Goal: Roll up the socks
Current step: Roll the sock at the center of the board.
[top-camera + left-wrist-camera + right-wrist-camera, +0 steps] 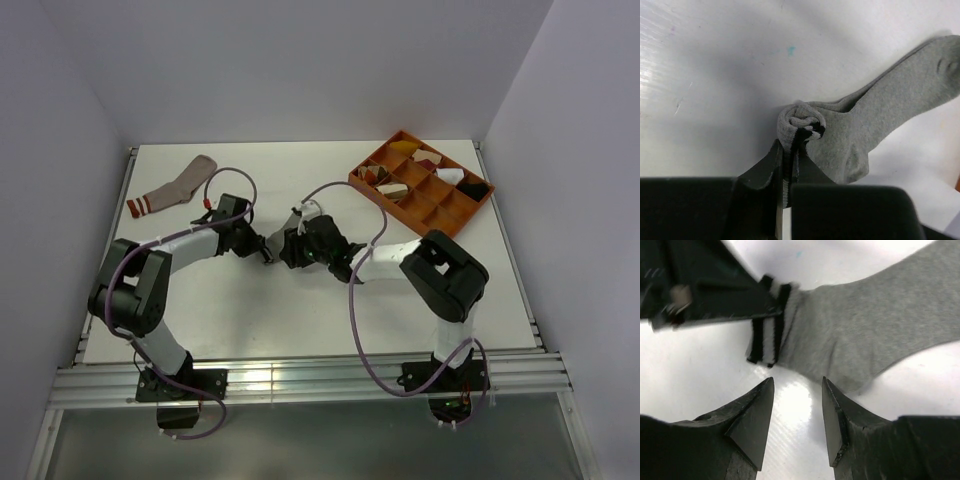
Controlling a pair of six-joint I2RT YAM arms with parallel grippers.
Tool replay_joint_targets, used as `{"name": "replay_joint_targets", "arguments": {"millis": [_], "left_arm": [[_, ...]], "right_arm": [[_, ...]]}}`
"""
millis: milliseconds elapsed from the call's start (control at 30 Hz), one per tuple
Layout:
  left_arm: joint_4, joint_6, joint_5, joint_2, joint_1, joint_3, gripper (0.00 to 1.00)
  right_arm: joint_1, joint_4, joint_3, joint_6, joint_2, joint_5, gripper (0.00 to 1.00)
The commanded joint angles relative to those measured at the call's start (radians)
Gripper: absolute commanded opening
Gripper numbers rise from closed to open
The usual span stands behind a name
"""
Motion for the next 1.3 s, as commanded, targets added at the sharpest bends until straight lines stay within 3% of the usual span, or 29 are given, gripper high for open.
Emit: {"name": "replay_joint_targets", "arguments": {"millis": [0, 233, 1033, 1067, 1167, 1200, 1267], "left_arm": [[-0.185, 0.028, -0.076, 0.027, -0.022, 0.078, 0.00], [-0.296, 0.028, -0.099, 0.113, -0.048, 0.169, 0.00], [-0.278, -0.007, -0.082, 0.111, -0.068, 0.161, 0.00], [-0.275, -0.010, -0.076, 0.111, -0.068, 0.160, 0.00], [-0.258, -0.015, -0.065, 0.102, -0.070, 0.149, 0.00], [-0.250, -0.018, -0.064, 0.099, -0.070, 0.144, 0.00], [-0.236, -0.022, -0.061, 0.085, -0.070, 0.132, 0.00]], "right_arm": [[0.055, 0.082, -0.013, -0.151, -0.033, 0.124, 0.51], [0.137, 0.173, -0.002, -0.175, -0.005, 0.163, 0.51], [0.223, 0.162, 0.153, -0.191, 0.182, 0.384, 0.50], [0.227, 0.147, 0.159, -0.189, 0.193, 0.399, 0.49], [0.230, 0.125, 0.165, -0.162, 0.202, 0.416, 0.34], [0.230, 0.121, 0.164, -0.154, 0.205, 0.408, 0.24], [0.226, 0.084, 0.164, -0.140, 0.210, 0.405, 0.16]]}}
